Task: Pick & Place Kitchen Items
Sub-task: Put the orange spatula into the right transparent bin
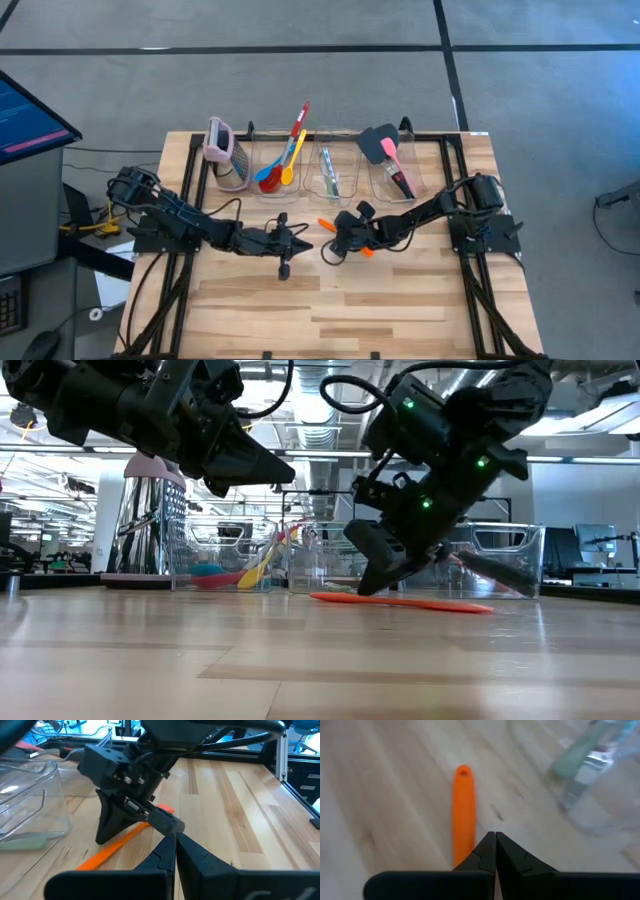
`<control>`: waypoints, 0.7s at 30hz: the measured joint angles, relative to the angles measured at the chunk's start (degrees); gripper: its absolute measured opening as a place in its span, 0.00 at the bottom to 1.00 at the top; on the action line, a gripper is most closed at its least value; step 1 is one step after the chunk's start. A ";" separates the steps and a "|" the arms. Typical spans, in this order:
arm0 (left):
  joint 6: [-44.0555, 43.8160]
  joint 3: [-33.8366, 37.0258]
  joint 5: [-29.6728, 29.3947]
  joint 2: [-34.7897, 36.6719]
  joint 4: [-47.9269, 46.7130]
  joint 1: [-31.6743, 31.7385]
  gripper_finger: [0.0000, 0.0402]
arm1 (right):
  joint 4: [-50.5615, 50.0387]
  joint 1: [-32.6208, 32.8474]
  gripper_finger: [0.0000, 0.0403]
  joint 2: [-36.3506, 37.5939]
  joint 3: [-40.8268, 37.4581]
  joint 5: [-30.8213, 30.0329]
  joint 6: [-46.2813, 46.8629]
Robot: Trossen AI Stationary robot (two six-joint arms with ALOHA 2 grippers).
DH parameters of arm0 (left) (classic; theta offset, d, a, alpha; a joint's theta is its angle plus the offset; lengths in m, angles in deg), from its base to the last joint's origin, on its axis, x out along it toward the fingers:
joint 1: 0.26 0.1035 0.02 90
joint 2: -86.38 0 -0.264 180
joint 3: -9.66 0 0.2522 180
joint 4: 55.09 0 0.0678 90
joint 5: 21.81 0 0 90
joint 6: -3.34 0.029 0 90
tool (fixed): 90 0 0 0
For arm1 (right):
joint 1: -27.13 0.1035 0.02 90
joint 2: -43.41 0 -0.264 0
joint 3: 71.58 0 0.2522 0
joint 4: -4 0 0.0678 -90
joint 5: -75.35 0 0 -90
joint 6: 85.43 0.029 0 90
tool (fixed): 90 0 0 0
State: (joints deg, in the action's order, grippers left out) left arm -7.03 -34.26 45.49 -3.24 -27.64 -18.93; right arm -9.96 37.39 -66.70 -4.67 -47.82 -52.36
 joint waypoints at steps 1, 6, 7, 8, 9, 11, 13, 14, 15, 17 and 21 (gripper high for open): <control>0.02 0.00 0.00 0.00 0.00 0.00 0.00 | 0.02 -0.08 0.00 0.00 0.16 1.11 -0.63; 0.00 0.00 0.00 0.00 0.00 0.44 0.00 | 0.08 -0.04 0.00 0.02 1.19 7.22 -1.76; 0.00 0.02 0.00 0.00 0.00 0.50 0.00 | 0.00 0.00 0.00 0.02 1.17 7.86 -1.76; 0.00 0.02 0.00 0.00 0.00 0.48 0.00 | -0.01 0.14 0.00 0.02 1.17 8.20 -1.74; 0.00 0.02 0.00 0.00 0.00 0.50 0.00 | 0.08 0.31 0.00 0.02 1.17 8.72 -1.74; 0.00 0.02 -0.01 0.00 0.00 0.50 0.00 | 0.65 0.73 0.00 0.02 1.17 9.63 -1.77; 0.00 0.02 0.00 0.00 0.00 0.48 0.00 | 1.85 1.08 0.00 0.02 1.17 12.00 -2.15; 0.00 0.02 0.00 0.00 0.00 0.49 0.00 | 2.57 1.28 0.00 0.02 1.17 13.38 -2.47; 0.00 0.02 0.00 0.00 0.00 0.50 0.00 | 3.25 1.44 0.00 0.02 1.17 14.52 -2.81; 0.00 0.02 0.00 0.00 0.00 0.50 0.00 | 4.22 1.90 0.00 0.02 1.17 15.83 -2.87; 0.00 0.02 0.00 0.00 0.00 0.49 0.00 | 5.62 2.86 0.00 0.02 1.15 16.38 -2.15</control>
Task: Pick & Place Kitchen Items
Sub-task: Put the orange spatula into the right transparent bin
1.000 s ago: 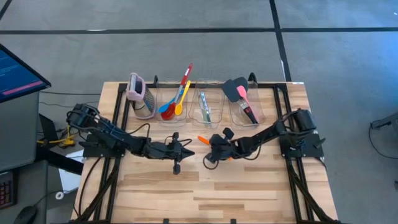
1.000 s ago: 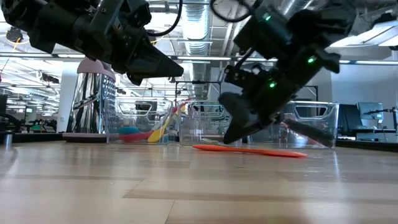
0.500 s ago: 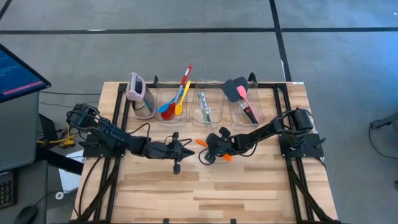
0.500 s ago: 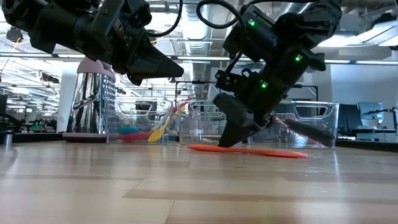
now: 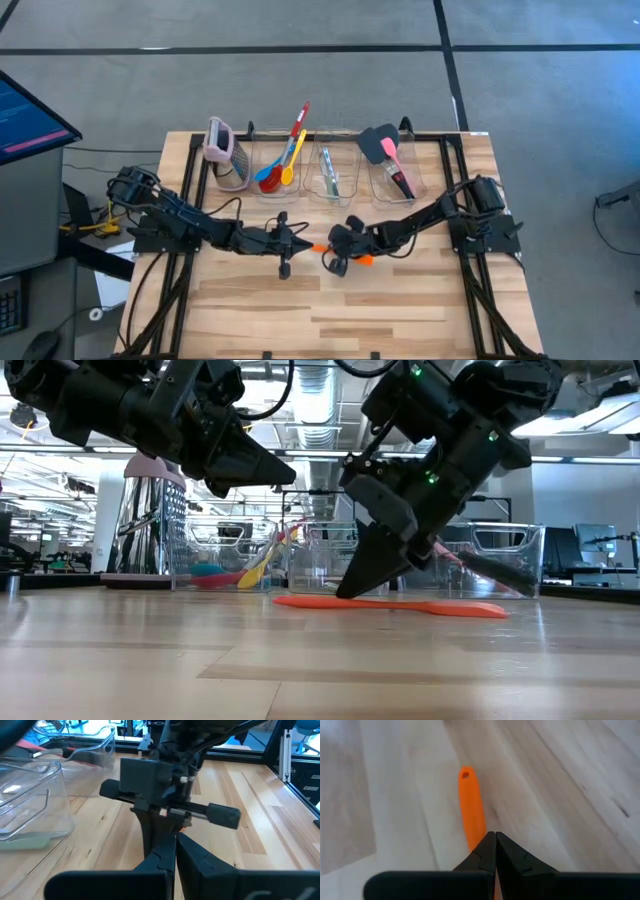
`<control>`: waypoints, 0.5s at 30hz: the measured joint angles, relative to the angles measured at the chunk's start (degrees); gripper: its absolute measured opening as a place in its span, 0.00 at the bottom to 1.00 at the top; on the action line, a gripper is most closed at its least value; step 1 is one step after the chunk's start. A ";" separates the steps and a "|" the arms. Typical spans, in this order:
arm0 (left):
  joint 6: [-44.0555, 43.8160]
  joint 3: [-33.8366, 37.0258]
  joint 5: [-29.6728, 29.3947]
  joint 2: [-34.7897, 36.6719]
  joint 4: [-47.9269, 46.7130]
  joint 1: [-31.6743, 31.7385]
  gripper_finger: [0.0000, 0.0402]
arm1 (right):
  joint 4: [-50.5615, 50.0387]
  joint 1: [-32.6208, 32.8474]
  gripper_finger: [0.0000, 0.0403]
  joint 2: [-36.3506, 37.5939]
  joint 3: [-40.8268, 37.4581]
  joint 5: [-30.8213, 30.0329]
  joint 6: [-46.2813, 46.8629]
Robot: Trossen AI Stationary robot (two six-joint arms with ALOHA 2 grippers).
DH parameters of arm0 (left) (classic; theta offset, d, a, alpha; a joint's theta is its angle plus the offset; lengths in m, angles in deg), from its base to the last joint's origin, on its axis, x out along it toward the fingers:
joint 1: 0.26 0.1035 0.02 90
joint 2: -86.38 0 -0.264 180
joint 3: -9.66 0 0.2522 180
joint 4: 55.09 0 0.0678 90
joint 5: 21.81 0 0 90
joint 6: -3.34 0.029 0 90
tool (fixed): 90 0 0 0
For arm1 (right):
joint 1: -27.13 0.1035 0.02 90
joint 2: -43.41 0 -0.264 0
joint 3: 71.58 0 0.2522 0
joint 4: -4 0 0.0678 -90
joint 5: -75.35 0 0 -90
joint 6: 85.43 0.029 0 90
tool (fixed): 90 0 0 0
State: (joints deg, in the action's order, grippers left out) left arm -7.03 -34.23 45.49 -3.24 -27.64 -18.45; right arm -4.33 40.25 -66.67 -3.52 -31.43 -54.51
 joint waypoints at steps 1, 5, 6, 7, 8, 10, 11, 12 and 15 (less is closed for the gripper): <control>0.00 0.00 0.00 0.00 0.00 0.00 0.00 | 0.40 0.18 0.00 0.00 0.00 0.24 0.00; 0.00 0.00 0.00 0.00 0.02 -0.01 0.00 | 0.25 0.81 0.00 0.00 0.30 0.46 0.02; 0.00 0.01 0.00 0.00 0.01 0.02 0.00 | 0.31 0.81 0.00 0.00 0.33 0.47 0.02; 0.00 0.02 0.00 0.00 0.02 0.02 0.00 | 0.28 0.81 0.00 0.00 0.33 0.50 0.04; -0.09 0.02 0.00 0.00 0.02 0.02 0.00 | 0.26 0.81 0.00 0.00 0.33 0.50 0.02; -0.17 0.02 0.00 0.00 0.02 -0.01 0.00 | 0.24 0.79 0.00 0.00 0.33 0.28 0.02; -0.24 0.02 0.00 0.00 0.01 -0.01 0.00 | 0.20 0.79 0.00 0.00 0.33 -0.53 0.02; -0.58 0.02 0.03 0.00 0.02 -0.07 0.00 | 0.13 0.79 0.00 0.00 0.33 -1.64 0.00; -2.21 0.02 1.62 0.00 0.00 -0.16 0.00 | -2.15 0.79 0.00 1.20 0.34 -4.37 -0.01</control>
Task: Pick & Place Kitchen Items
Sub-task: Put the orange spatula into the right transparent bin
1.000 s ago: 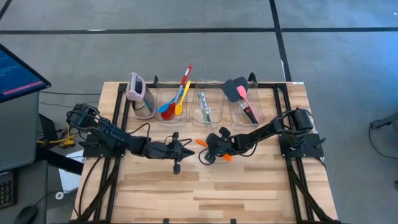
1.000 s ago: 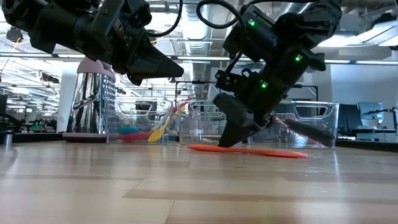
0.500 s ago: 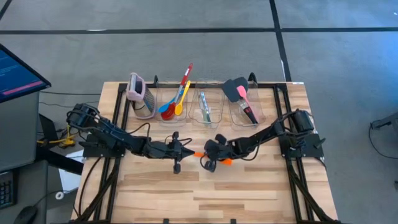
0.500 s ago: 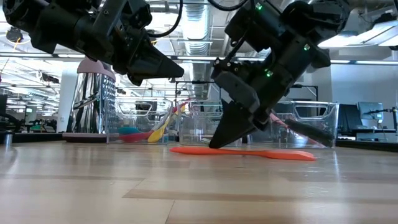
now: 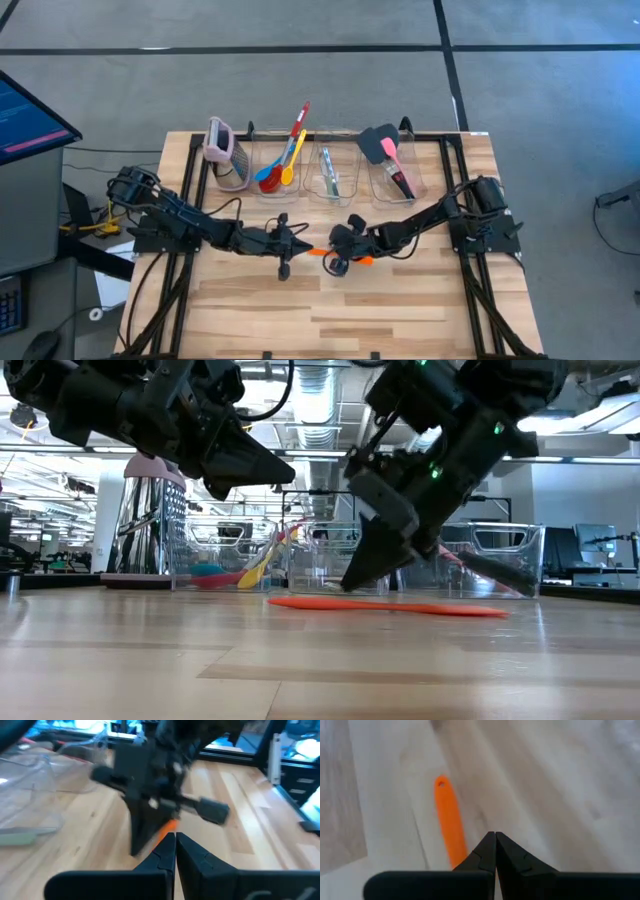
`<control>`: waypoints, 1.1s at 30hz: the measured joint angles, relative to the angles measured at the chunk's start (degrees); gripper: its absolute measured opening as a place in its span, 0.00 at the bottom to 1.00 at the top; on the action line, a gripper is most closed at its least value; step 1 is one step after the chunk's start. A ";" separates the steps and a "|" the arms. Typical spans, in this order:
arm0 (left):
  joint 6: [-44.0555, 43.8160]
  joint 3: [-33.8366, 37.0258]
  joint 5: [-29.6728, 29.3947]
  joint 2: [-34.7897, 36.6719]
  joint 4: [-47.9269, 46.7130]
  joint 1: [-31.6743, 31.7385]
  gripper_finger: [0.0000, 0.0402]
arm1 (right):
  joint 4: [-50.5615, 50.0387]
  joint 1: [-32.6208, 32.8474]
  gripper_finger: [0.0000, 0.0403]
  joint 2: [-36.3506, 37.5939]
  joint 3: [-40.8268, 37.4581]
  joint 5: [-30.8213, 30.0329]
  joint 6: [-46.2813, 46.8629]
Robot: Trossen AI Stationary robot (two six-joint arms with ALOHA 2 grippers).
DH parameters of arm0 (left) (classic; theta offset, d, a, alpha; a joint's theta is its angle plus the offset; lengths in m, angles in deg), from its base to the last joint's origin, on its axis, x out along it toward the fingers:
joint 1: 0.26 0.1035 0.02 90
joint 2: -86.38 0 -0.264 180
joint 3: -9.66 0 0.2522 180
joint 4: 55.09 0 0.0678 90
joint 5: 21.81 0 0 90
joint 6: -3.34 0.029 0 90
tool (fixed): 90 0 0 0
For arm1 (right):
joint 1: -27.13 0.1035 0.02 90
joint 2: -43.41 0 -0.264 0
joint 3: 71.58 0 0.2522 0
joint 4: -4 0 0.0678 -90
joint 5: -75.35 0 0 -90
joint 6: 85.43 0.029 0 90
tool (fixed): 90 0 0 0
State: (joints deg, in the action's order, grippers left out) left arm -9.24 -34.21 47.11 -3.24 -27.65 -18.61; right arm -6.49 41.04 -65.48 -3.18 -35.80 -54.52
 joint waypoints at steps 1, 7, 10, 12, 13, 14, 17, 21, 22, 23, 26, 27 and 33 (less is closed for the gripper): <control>-0.44 0.00 0.83 0.00 -0.02 0.00 0.00 | -0.93 0.01 0.00 0.85 0.00 -0.89 -0.15; -1.40 0.02 1.42 -0.44 -0.49 0.15 0.00 | -11.96 1.46 0.00 7.97 0.06 -4.05 -0.88; -1.44 0.00 1.42 -1.03 -0.16 0.15 0.00 | -17.85 3.18 0.00 11.49 0.06 -4.30 -0.47; -1.86 0.07 1.42 -1.07 -0.30 0.15 0.00 | -21.45 4.54 0.00 13.15 0.02 -4.29 1.57; -2.61 0.03 1.42 -1.19 0.07 0.15 0.00 | -22.31 5.26 0.00 13.76 -0.19 -4.28 2.66; -2.95 0.01 1.39 -1.47 0.45 0.16 0.00 | -22.54 6.03 0.00 14.29 -0.62 -4.28 3.67; -3.09 0.00 1.34 -3.52 3.29 0.33 0.00 | -23.03 8.33 0.00 14.74 -2.77 -4.24 7.27; -3.11 -0.27 1.35 -9.32 12.12 0.43 0.00 | -22.94 11.53 0.00 14.88 -5.44 -4.26 12.93; -3.06 -0.76 1.40 -10.66 13.59 0.56 0.00 | -23.01 12.33 0.00 14.88 -6.06 -4.26 14.48; -2.93 -1.30 1.40 -11.63 14.44 0.79 0.00 | -23.20 13.13 0.00 14.87 -6.46 -4.26 15.80; -2.94 -3.73 2.28 -13.75 14.79 1.72 0.00 | -22.90 15.34 0.00 14.87 -6.74 -4.28 18.59; -2.92 -4.57 3.99 -14.23 14.67 2.25 0.00 | -22.63 15.94 0.00 14.87 -6.74 -4.28 19.03; -2.86 -10.53 17.20 -18.23 14.71 4.98 0.00 | -22.68 17.87 0.00 14.87 -6.76 -5.76 20.25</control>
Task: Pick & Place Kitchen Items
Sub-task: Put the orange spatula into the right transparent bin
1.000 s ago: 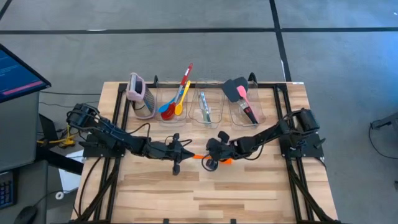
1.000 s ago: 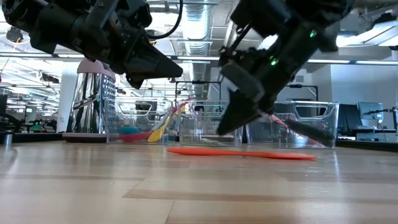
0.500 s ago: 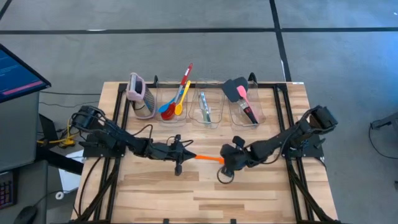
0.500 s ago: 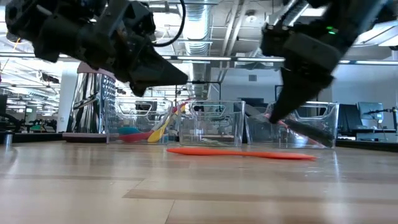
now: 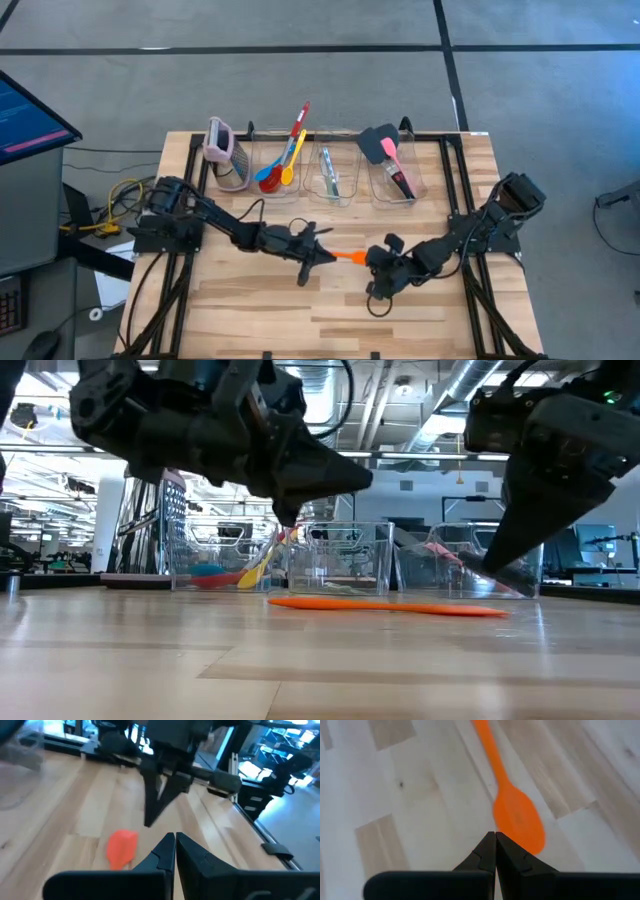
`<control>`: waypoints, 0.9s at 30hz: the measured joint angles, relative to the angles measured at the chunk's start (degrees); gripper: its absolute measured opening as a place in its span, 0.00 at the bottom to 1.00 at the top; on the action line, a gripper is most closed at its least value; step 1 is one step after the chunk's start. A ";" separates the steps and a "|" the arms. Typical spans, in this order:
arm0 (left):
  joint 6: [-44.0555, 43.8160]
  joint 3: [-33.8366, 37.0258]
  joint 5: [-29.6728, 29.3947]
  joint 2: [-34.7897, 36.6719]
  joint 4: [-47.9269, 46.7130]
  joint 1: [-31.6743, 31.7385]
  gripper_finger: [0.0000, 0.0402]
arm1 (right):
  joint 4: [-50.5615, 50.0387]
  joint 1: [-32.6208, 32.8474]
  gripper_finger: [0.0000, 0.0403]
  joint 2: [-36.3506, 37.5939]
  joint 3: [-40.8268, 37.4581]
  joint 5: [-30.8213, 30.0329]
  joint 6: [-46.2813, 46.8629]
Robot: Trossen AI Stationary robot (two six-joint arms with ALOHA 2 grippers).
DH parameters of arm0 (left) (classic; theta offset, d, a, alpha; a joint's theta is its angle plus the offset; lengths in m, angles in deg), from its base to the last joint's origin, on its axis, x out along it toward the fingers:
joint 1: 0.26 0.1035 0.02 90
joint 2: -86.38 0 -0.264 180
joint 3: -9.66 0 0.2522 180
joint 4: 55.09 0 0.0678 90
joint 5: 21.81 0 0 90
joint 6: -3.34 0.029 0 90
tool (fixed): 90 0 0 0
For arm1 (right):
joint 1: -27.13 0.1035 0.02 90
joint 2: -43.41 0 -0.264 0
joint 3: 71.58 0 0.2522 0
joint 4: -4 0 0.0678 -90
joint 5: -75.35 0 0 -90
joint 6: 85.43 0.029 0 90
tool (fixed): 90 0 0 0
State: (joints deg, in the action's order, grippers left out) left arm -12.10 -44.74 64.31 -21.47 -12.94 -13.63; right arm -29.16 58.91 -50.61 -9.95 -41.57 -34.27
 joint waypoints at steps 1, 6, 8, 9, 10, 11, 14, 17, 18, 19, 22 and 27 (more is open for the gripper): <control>0.00 -0.46 0.49 -0.53 -0.26 0.28 0.00 | -0.27 0.13 0.00 0.00 0.00 -0.59 0.30; -0.62 -0.25 0.33 -1.53 -0.72 0.92 0.00 | -7.06 -0.44 0.00 0.00 0.00 -2.67 4.72; -2.33 0.43 0.29 -1.49 -1.70 0.92 0.00 | -10.36 -1.13 0.00 0.00 -0.03 -4.45 6.97; -3.36 0.77 0.29 -1.47 -3.01 0.75 0.00 | -11.23 -1.56 0.00 0.00 -0.05 -5.05 7.23; -4.51 1.05 0.30 -1.47 -4.78 0.56 0.00 | -11.47 -2.02 0.00 0.00 -0.05 -5.14 7.06; -5.89 1.16 0.32 -1.47 -6.89 0.35 0.00 | -11.43 -2.58 0.00 0.00 -0.04 -5.12 6.22; -9.77 1.17 0.30 -1.47 -12.79 -0.79 0.00 | -10.47 -4.21 0.00 0.00 -0.04 -4.44 3.54; -11.00 1.17 -0.38 -1.48 -13.98 -2.32 0.00 | -8.34 -5.85 0.00 0.00 -0.04 -3.67 0.49; -11.72 1.15 -0.83 -1.47 -13.85 -2.73 0.00 | -7.53 -6.37 0.00 0.00 -0.04 -3.36 -0.43; -12.30 1.15 -1.34 -1.47 -14.08 -2.93 0.00 | -6.67 -6.87 0.00 0.00 -0.04 -3.11 -1.42; -14.36 1.15 -5.00 -1.47 -16.85 -3.34 0.00 | -5.23 -8.00 0.00 0.00 -0.04 -2.96 -3.52; -17.57 1.15 -11.41 -1.47 -21.88 -2.78 0.00 | -5.18 -9.07 0.00 -0.02 -0.04 -2.60 -4.63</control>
State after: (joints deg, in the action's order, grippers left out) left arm -29.67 -43.59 52.90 -22.93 -34.82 -16.40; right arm -34.34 49.84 -50.63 -9.99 -44.16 -38.90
